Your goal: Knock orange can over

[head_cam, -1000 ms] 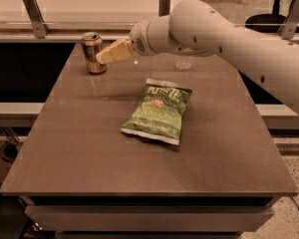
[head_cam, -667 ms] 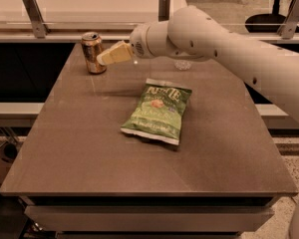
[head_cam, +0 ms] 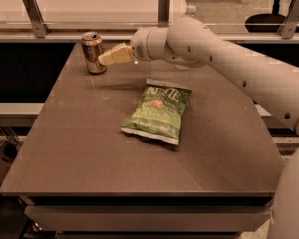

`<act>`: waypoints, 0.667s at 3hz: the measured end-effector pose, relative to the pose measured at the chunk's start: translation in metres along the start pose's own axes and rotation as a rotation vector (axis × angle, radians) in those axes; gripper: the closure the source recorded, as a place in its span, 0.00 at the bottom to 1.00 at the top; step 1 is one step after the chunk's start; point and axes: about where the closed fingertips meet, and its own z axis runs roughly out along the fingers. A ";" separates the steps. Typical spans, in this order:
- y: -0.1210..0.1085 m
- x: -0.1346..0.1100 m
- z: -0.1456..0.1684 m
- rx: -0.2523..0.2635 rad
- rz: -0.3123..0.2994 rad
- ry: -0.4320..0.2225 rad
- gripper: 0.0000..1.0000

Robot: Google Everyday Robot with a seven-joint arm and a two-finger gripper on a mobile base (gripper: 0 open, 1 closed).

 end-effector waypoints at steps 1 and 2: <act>0.003 -0.003 0.016 -0.020 -0.004 -0.007 0.00; 0.022 -0.005 0.034 -0.047 0.004 -0.018 0.00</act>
Offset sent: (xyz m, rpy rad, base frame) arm -0.0035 0.0705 -0.0172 0.0425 0.0187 0.0740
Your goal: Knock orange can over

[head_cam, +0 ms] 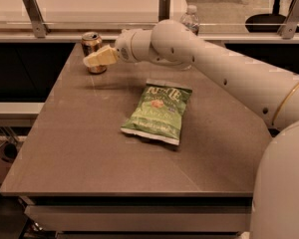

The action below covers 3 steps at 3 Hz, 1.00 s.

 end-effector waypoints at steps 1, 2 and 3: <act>0.020 0.003 0.015 -0.019 0.019 -0.026 0.00; 0.030 0.004 0.023 -0.030 0.031 -0.068 0.00; 0.035 0.003 0.036 -0.057 0.033 -0.106 0.00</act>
Offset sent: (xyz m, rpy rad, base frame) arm -0.0161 0.0454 -0.0162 0.1326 -0.0260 0.0354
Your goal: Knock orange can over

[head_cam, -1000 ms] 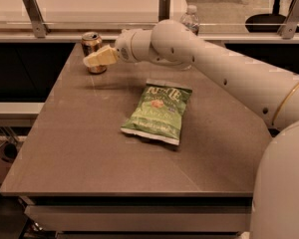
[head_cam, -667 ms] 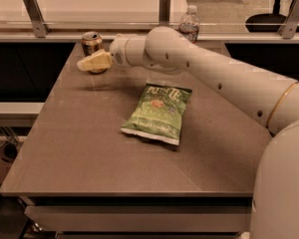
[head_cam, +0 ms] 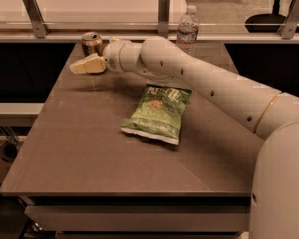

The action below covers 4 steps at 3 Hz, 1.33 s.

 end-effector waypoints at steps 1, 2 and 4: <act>-0.001 -0.001 0.011 -0.028 -0.007 -0.024 0.18; 0.000 -0.001 0.013 -0.030 -0.006 -0.024 0.42; 0.004 -0.001 0.016 -0.037 -0.006 -0.024 0.88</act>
Offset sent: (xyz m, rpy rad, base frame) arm 0.0060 0.0073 -0.0014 0.0150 -0.0108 0.0247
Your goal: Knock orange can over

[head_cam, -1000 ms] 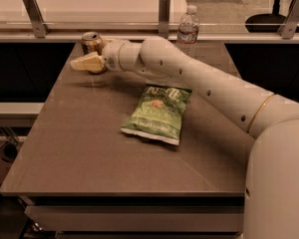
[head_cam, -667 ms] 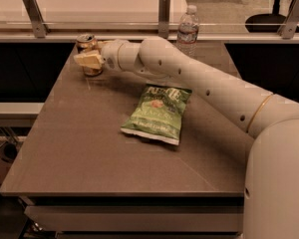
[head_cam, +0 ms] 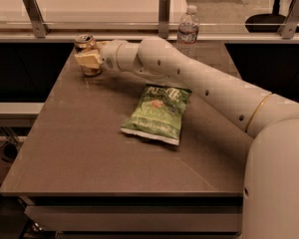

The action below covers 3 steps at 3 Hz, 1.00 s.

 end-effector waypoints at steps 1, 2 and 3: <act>0.002 0.000 0.002 -0.003 0.000 0.000 1.00; 0.002 0.000 0.002 -0.004 0.000 0.000 1.00; -0.002 -0.005 -0.005 0.013 -0.003 0.024 1.00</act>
Offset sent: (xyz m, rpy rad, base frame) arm -0.0004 0.0008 0.0005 -0.0026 0.0016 -0.0007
